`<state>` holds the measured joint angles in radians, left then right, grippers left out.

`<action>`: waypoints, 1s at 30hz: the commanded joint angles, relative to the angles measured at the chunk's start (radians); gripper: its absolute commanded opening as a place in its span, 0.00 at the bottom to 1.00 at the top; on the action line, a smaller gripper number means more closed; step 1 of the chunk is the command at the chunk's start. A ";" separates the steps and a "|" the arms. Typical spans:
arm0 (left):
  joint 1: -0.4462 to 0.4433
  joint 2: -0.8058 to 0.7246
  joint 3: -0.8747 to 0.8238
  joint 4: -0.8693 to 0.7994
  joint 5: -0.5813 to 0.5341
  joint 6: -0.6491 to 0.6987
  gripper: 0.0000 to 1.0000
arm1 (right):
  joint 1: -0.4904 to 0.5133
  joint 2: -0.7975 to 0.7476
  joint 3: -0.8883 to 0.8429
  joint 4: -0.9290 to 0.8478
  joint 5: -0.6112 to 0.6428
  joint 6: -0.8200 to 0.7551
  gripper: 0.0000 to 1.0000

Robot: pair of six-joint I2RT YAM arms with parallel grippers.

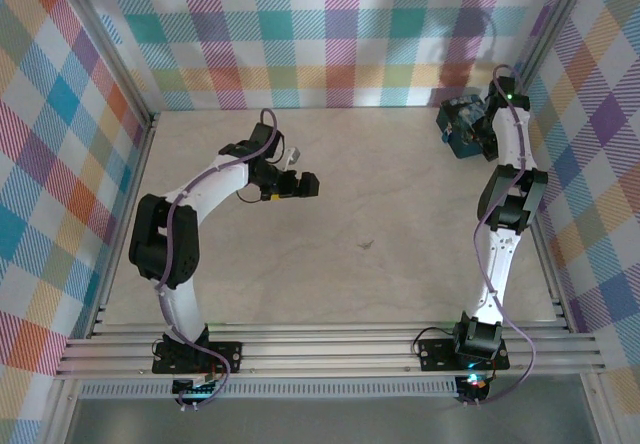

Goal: Unlock the padlock with the key

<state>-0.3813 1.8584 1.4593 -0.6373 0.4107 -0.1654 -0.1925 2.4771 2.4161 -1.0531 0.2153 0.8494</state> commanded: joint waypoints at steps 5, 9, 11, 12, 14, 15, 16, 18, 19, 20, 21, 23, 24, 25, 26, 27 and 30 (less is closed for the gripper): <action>-0.007 -0.027 -0.008 0.010 0.015 0.000 1.00 | -0.002 -0.083 -0.141 -0.118 -0.051 -0.134 0.60; -0.007 -0.021 0.007 0.002 0.022 0.006 1.00 | 0.010 -0.141 -0.252 -0.092 -0.062 -0.179 0.54; -0.007 -0.019 0.012 0.001 0.029 0.009 1.00 | 0.014 -0.171 -0.304 -0.079 -0.073 -0.187 0.54; -0.006 -0.019 0.015 0.001 0.031 0.010 1.00 | 0.015 -0.184 -0.324 -0.072 -0.076 -0.191 0.54; -0.007 -0.021 0.018 -0.001 0.033 0.013 1.00 | 0.023 -0.209 -0.365 -0.061 -0.089 -0.200 0.54; -0.006 -0.021 0.017 -0.003 0.034 0.016 1.00 | 0.027 -0.218 -0.378 -0.062 -0.096 -0.203 0.54; -0.007 -0.023 0.017 -0.004 0.034 0.018 1.00 | 0.032 -0.227 -0.394 -0.062 -0.102 -0.207 0.55; -0.007 -0.026 0.016 -0.005 0.037 0.021 1.00 | 0.043 -0.249 -0.430 -0.054 -0.116 -0.213 0.55; -0.007 -0.031 0.013 -0.006 0.036 0.024 1.00 | 0.051 -0.264 -0.454 -0.047 -0.122 -0.217 0.55; -0.007 -0.032 0.009 -0.007 0.038 0.025 1.00 | 0.060 -0.278 -0.482 -0.040 -0.127 -0.217 0.55; -0.007 -0.033 0.009 -0.007 0.037 0.027 1.00 | 0.069 -0.293 -0.506 -0.030 -0.132 -0.217 0.55; -0.007 -0.036 0.003 -0.008 0.040 0.030 1.00 | 0.089 -0.322 -0.565 -0.009 -0.146 -0.220 0.55; -0.007 -0.038 0.002 -0.006 0.040 0.030 1.00 | 0.100 -0.333 -0.587 -0.004 -0.151 -0.222 0.55; -0.007 -0.038 0.002 -0.004 0.043 0.031 1.00 | 0.113 -0.345 -0.612 0.003 -0.160 -0.220 0.55; -0.007 -0.038 0.001 -0.004 0.045 0.032 1.00 | 0.126 -0.355 -0.632 0.009 -0.172 -0.222 0.55; -0.007 -0.037 0.001 -0.002 0.048 0.033 1.00 | 0.143 -0.362 -0.647 0.014 -0.186 -0.223 0.55; -0.007 -0.036 0.004 0.005 0.053 0.032 1.00 | 0.192 -0.390 -0.695 0.022 -0.213 -0.235 0.55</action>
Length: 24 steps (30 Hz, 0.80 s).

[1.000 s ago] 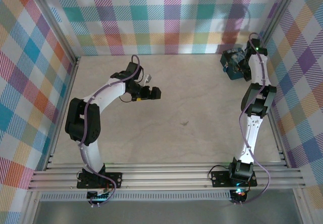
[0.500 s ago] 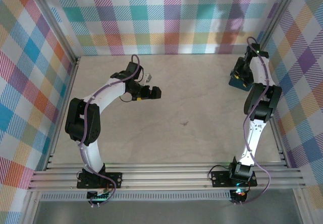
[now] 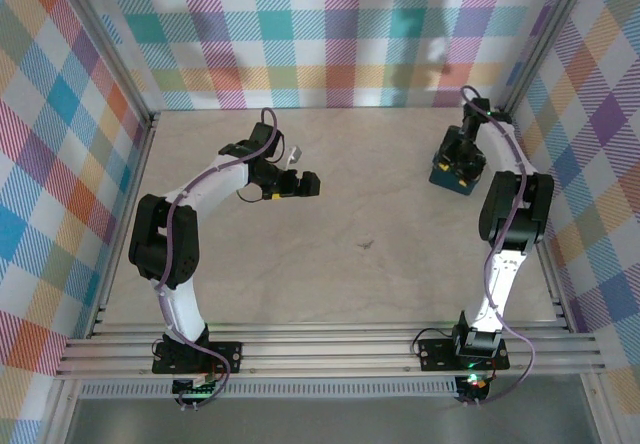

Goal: Unlock the padlock with the key

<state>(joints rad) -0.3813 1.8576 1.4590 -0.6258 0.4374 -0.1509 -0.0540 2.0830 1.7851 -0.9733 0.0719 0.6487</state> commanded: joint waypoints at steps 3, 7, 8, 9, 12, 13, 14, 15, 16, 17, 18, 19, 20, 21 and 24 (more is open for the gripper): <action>-0.007 -0.037 0.004 -0.002 0.029 0.016 1.00 | 0.107 -0.026 -0.107 -0.051 -0.093 -0.043 0.55; -0.007 -0.049 -0.004 0.003 0.000 0.005 1.00 | 0.189 -0.067 -0.148 -0.039 -0.109 -0.061 0.55; -0.007 -0.054 -0.008 0.006 -0.010 0.003 1.00 | 0.215 -0.075 -0.158 -0.035 -0.110 -0.063 0.55; -0.007 -0.058 -0.012 0.009 -0.020 0.000 1.00 | 0.239 -0.079 -0.163 -0.030 -0.115 -0.065 0.55; -0.007 -0.067 -0.018 0.008 -0.054 -0.014 1.00 | 0.337 -0.071 -0.155 -0.031 -0.127 -0.081 0.55; -0.006 -0.066 -0.018 0.004 -0.069 -0.019 1.00 | 0.370 -0.064 -0.146 -0.040 -0.126 -0.081 0.56; -0.007 -0.069 -0.016 -0.003 -0.082 -0.026 1.00 | 0.402 -0.058 -0.138 -0.041 -0.130 -0.081 0.56; -0.007 -0.070 -0.016 -0.007 -0.094 -0.032 1.00 | 0.429 -0.053 -0.131 -0.040 -0.138 -0.079 0.56; -0.007 -0.074 -0.019 -0.011 -0.108 -0.041 1.00 | 0.459 -0.048 -0.122 -0.040 -0.147 -0.075 0.55; -0.007 -0.078 -0.023 -0.012 -0.121 -0.049 1.00 | 0.489 -0.043 -0.112 -0.038 -0.160 -0.075 0.55; -0.006 -0.084 -0.029 -0.013 -0.136 -0.058 1.00 | 0.518 -0.037 -0.099 -0.039 -0.171 -0.078 0.55; -0.005 -0.090 -0.034 -0.012 -0.148 -0.066 1.00 | 0.545 -0.030 -0.086 -0.043 -0.177 -0.081 0.55; -0.005 -0.099 -0.041 -0.012 -0.162 -0.072 1.00 | 0.572 -0.022 -0.071 -0.049 -0.182 -0.089 0.55; -0.005 -0.106 -0.048 -0.014 -0.176 -0.080 1.00 | 0.598 -0.017 -0.059 -0.058 -0.184 -0.098 0.55; 0.000 -0.128 -0.064 -0.025 -0.212 -0.101 1.00 | 0.638 -0.028 -0.058 -0.069 -0.182 -0.108 0.56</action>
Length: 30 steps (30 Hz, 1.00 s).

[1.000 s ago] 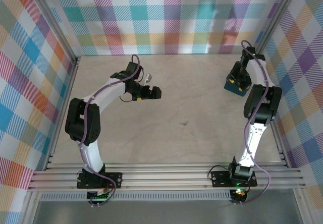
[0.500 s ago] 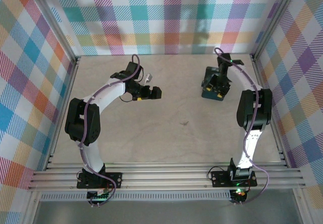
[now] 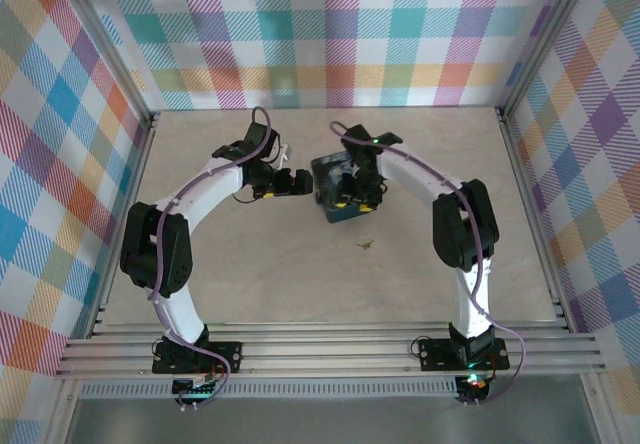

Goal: Unlock the padlock with the key

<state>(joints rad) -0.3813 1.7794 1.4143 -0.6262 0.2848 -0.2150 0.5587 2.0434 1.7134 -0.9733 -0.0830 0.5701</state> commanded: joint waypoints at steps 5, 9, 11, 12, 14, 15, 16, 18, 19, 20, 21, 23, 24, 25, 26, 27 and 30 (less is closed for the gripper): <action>0.010 -0.081 -0.045 -0.027 -0.068 -0.058 1.00 | 0.019 -0.080 -0.050 -0.047 -0.002 -0.035 0.57; 0.026 -0.066 -0.025 -0.040 -0.019 -0.045 0.87 | -0.023 -0.139 -0.081 -0.040 -0.032 -0.018 0.58; 0.042 -0.032 0.017 -0.064 0.013 -0.033 0.83 | -0.041 -0.168 -0.103 -0.021 -0.060 0.009 0.61; 0.051 -0.008 0.048 -0.082 0.035 -0.020 0.82 | -0.046 -0.182 -0.112 -0.009 -0.072 0.027 0.63; 0.063 0.048 0.121 -0.127 0.059 0.013 0.82 | -0.049 -0.202 -0.130 0.016 -0.100 0.054 0.66; 0.068 0.078 0.162 -0.157 0.060 0.037 0.83 | -0.047 -0.213 -0.144 0.037 -0.124 0.078 0.68; 0.071 0.106 0.199 -0.179 0.065 0.058 0.83 | -0.046 -0.221 -0.163 0.060 -0.150 0.101 0.69; 0.078 0.171 0.288 -0.226 0.069 0.105 0.84 | -0.045 -0.244 -0.227 0.144 -0.208 0.177 0.72; 0.081 0.200 0.328 -0.244 0.073 0.122 0.85 | -0.043 -0.252 -0.259 0.185 -0.231 0.210 0.74; 0.084 0.235 0.376 -0.267 0.078 0.141 0.85 | -0.040 -0.259 -0.292 0.227 -0.251 0.251 0.75; 0.085 0.271 0.423 -0.288 0.083 0.161 0.85 | -0.037 -0.261 -0.320 0.263 -0.263 0.287 0.76; 0.087 0.337 0.506 -0.323 0.093 0.193 0.85 | -0.030 -0.252 -0.346 0.303 -0.277 0.331 0.76; 0.088 0.371 0.551 -0.338 0.106 0.206 0.85 | -0.027 -0.242 -0.350 0.311 -0.280 0.345 0.77; 0.087 0.400 0.586 -0.351 0.116 0.214 0.85 | -0.026 -0.233 -0.347 0.313 -0.283 0.351 0.77; 0.088 0.431 0.625 -0.363 0.132 0.221 0.84 | -0.025 -0.220 -0.343 0.313 -0.285 0.355 0.77; 0.088 0.460 0.657 -0.374 0.146 0.223 0.83 | -0.026 -0.204 -0.331 0.312 -0.286 0.355 0.77; 0.088 0.522 0.722 -0.398 0.158 0.224 0.80 | -0.026 -0.151 -0.281 0.297 -0.295 0.341 0.76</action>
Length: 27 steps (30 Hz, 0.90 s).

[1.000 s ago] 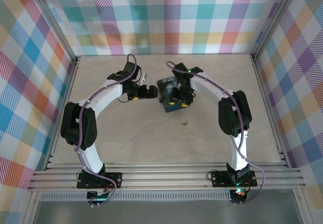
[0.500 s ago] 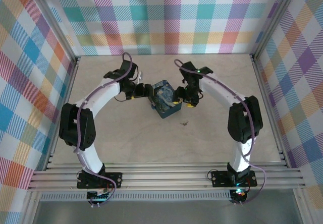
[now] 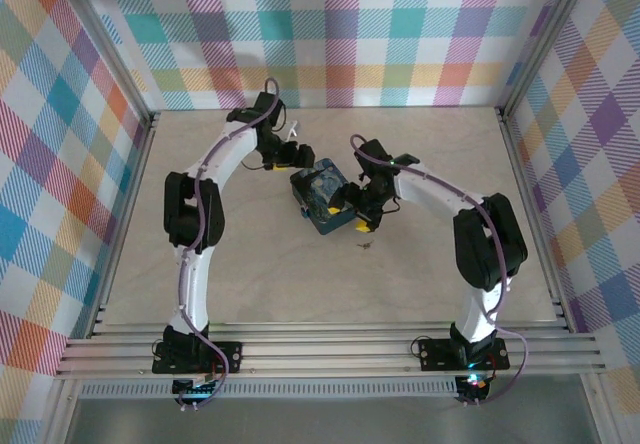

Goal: Unlock the padlock with the key

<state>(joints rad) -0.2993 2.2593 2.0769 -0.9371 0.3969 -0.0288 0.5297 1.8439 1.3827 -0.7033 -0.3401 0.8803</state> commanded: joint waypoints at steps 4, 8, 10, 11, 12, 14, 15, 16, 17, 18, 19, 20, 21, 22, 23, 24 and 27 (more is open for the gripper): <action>0.009 0.052 0.029 -0.081 0.043 0.035 0.73 | 0.002 0.125 0.133 -0.008 -0.021 0.013 0.70; 0.028 0.000 -0.099 -0.037 0.038 0.019 0.69 | -0.003 0.211 0.238 -0.053 -0.003 -0.023 0.66; 0.041 -0.043 -0.190 0.008 0.046 0.002 0.69 | -0.005 0.260 0.310 -0.087 -0.007 -0.051 0.66; 0.047 -0.067 -0.240 0.036 0.054 -0.007 0.69 | -0.008 0.294 0.356 -0.112 -0.019 -0.073 0.66; 0.052 -0.089 -0.292 0.061 0.059 -0.014 0.69 | -0.012 0.329 0.414 -0.145 -0.023 -0.094 0.66; 0.058 -0.129 -0.374 0.098 0.057 -0.027 0.68 | -0.016 0.391 0.522 -0.208 -0.022 -0.135 0.66; 0.061 -0.146 -0.411 0.116 0.052 -0.034 0.68 | -0.018 0.424 0.581 -0.238 -0.019 -0.157 0.66; 0.063 -0.162 -0.446 0.130 0.049 -0.043 0.67 | -0.021 0.454 0.636 -0.265 -0.018 -0.172 0.65; 0.067 -0.176 -0.479 0.149 0.049 -0.058 0.66 | -0.025 0.490 0.697 -0.294 -0.018 -0.188 0.65; 0.070 -0.190 -0.509 0.165 0.051 -0.074 0.65 | -0.028 0.527 0.764 -0.324 -0.024 -0.203 0.65; 0.072 -0.201 -0.533 0.181 0.052 -0.092 0.64 | -0.030 0.560 0.827 -0.351 -0.028 -0.215 0.65; 0.074 -0.211 -0.558 0.201 0.050 -0.123 0.63 | -0.032 0.603 0.901 -0.384 -0.032 -0.228 0.65; 0.074 -0.221 -0.581 0.224 0.051 -0.157 0.63 | -0.033 0.646 0.981 -0.416 -0.038 -0.238 0.65; 0.074 -0.229 -0.600 0.245 0.055 -0.190 0.63 | -0.033 0.681 1.046 -0.433 -0.045 -0.250 0.64; 0.074 -0.238 -0.624 0.267 0.052 -0.240 0.62 | -0.033 0.720 1.111 -0.439 -0.070 -0.267 0.63; 0.073 -0.249 -0.647 0.297 0.051 -0.288 0.62 | -0.031 0.752 1.169 -0.439 -0.093 -0.272 0.63; 0.071 -0.282 -0.717 0.408 0.071 -0.404 0.61 | -0.031 0.800 1.238 -0.399 -0.121 -0.264 0.62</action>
<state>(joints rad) -0.2070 1.9602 1.4445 -0.5777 0.4610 -0.2920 0.4721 2.5984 2.5568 -1.1194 -0.3645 0.6498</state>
